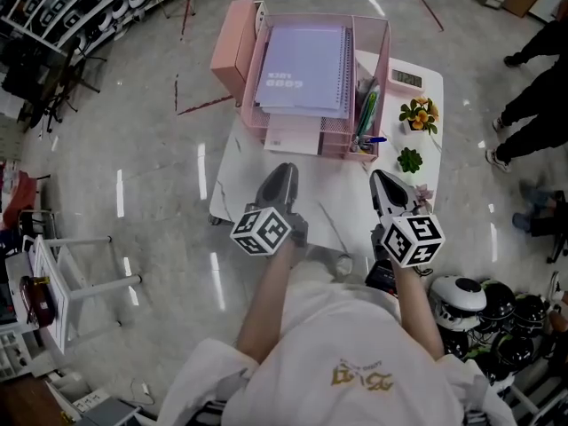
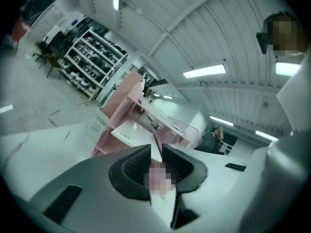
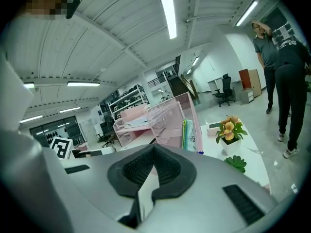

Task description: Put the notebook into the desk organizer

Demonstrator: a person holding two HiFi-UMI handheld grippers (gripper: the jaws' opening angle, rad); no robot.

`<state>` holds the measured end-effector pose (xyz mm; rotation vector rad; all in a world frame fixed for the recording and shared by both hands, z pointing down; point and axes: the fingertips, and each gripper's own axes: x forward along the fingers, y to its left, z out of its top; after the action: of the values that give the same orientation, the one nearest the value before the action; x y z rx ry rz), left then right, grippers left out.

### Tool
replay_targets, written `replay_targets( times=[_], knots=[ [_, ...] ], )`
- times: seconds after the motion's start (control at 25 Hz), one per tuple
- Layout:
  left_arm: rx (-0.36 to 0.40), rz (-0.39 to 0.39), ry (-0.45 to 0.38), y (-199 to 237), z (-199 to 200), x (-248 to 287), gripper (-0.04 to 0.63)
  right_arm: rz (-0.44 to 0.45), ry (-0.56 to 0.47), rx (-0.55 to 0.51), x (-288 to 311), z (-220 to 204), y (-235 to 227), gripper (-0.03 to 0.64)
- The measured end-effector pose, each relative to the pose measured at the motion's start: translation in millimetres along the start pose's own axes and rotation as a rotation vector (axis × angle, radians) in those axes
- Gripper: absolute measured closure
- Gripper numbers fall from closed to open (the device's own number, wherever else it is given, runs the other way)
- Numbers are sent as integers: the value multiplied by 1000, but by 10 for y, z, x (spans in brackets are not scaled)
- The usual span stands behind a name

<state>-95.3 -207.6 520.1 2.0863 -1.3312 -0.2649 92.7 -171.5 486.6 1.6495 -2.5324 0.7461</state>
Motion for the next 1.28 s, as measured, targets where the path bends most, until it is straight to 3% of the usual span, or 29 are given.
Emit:
replay_targets(
  times=[0.16, 0.24, 0.4, 0.56, 1.28],
  knots=[
    [189, -28, 19, -262, 95, -66, 539, 9, -25, -16, -67, 65, 101, 609],
    [239, -42, 21, -367, 146, -102, 577, 11, -40, -27, -105, 114, 145, 609],
    [286, -38, -30, -506, 307, -205, 578, 15, -68, -51, -166, 210, 210, 609],
    [296, -51, -54, -597, 413, -283, 578, 20, -83, -67, -206, 249, 270, 609],
    [261, -62, -6, -591, 291, -349, 578, 36, -69, -87, -284, 201, 364, 609]
  ],
)
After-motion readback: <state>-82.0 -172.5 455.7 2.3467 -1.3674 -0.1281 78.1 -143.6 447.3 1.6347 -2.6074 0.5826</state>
